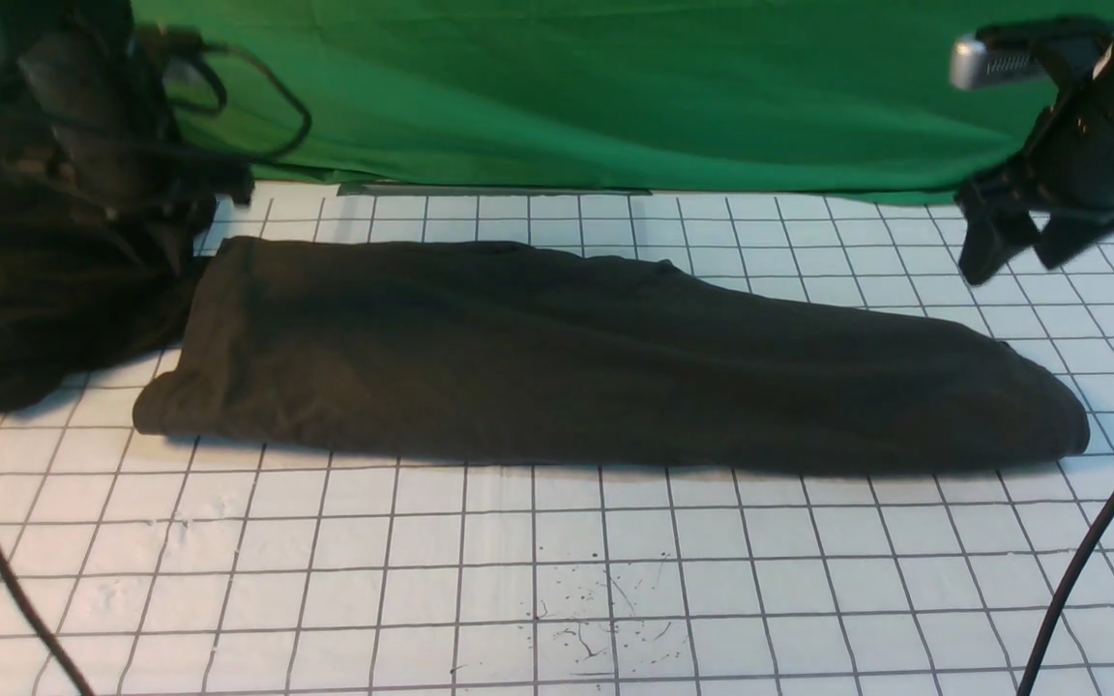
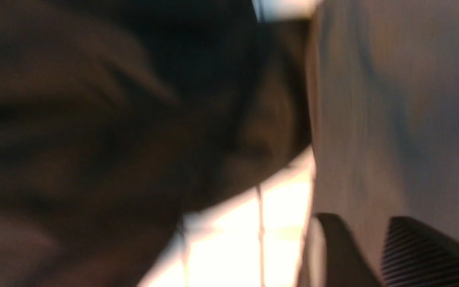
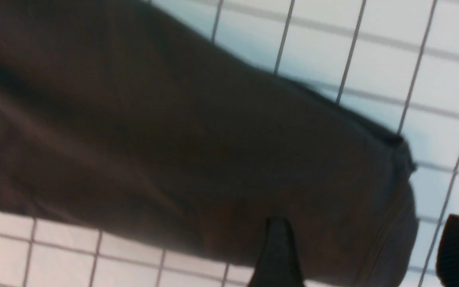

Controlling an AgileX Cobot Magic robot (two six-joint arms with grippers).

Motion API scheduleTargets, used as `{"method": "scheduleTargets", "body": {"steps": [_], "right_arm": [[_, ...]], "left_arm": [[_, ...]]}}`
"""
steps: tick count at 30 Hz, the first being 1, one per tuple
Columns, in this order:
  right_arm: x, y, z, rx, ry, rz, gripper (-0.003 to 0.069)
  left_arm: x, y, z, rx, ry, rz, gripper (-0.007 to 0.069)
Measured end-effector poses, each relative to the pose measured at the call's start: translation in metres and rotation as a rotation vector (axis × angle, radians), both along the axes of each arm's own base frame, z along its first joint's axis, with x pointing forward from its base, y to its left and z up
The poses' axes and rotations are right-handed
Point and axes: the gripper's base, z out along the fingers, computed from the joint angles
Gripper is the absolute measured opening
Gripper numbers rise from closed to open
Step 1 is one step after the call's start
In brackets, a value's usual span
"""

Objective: Fold a long-sleeved shirt over a white checkered tablecloth.
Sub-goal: 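Fold the black garment in half by bringing its near edge over to the far edge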

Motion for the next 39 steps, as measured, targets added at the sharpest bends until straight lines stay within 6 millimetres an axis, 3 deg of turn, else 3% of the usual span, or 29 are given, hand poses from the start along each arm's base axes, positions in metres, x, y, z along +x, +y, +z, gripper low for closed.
{"method": "scheduleTargets", "body": {"steps": [1, 4, 6, 11, 14, 19, 22, 24, 26, 28, 30, 33, 34, 35, 36, 39], "right_arm": [[-0.004, -0.005, -0.012, -0.003, 0.044, -0.011, 0.0487], [-0.011, -0.016, -0.031, -0.008, 0.119, -0.035, 0.0487], [-0.013, -0.021, -0.036, -0.011, 0.138, -0.047, 0.0487], [-0.014, -0.031, -0.04, -0.014, 0.153, -0.069, 0.0487], [-0.014, -0.031, -0.04, -0.014, 0.153, -0.069, 0.0487], [-0.014, -0.031, -0.04, -0.014, 0.153, -0.069, 0.0487], [-0.014, -0.031, -0.04, -0.014, 0.153, -0.069, 0.0487], [-0.014, -0.031, -0.04, -0.013, 0.153, -0.07, 0.0487], [-0.014, -0.031, -0.04, -0.013, 0.153, -0.068, 0.0487], [-0.014, -0.031, -0.04, -0.014, 0.153, -0.064, 0.0487], [-0.015, -0.031, -0.042, -0.017, 0.161, -0.053, 0.0487], [-0.02, -0.033, -0.051, -0.019, 0.192, -0.05, 0.0491], [-0.02, -0.033, -0.051, -0.018, 0.192, -0.051, 0.0491], [-0.023, -0.034, -0.056, -0.019, 0.216, -0.052, 0.0494], [-0.025, -0.034, -0.06, -0.019, 0.228, -0.052, 0.0498], [-0.025, -0.035, -0.064, -0.02, 0.221, -0.058, 0.0515]], "left_arm": [[-0.013, -0.003, -0.015, -0.034, 0.075, -0.007, 0.0055], [-0.035, -0.007, -0.03, -0.075, 0.16, -0.008, 0.0006], [-0.041, -0.007, -0.032, -0.083, 0.173, -0.006, 0.0001], [-0.048, -0.006, -0.015, -0.067, 0.102, -0.013, 0.0036], [-0.047, -0.004, -0.014, -0.062, 0.084, 0.003, 0.0126], [-0.042, 0.001, -0.021, -0.051, 0.063, 0.023, 0.0398], [-0.038, 0.002, -0.037, -0.052, 0.1, 0.039, 0.0552], [-0.036, 0.003, -0.049, -0.056, 0.129, 0.043, 0.062], [-0.035, 0.003, -0.061, -0.061, 0.164, 0.047, 0.0639], [-0.034, 0.003, -0.068, -0.062, 0.189, 0.049, 0.061], [-0.035, 0.002, -0.07, -0.072, 0.201, 0.053, 0.0514], [-0.037, 0.002, -0.07, -0.07, 0.219, 0.048, 0.0279], [-0.037, 0.002, -0.07, -0.07, 0.22, 0.047, 0.026], [-0.037, 0.002, -0.07, -0.067, 0.229, 0.036, 0.0121], [-0.038, 0.003, -0.07, -0.067, 0.233, 0.034, 0.0069], [-0.038, 0.002, -0.07, -0.067, 0.241, 0.029, 0.0012]]}}
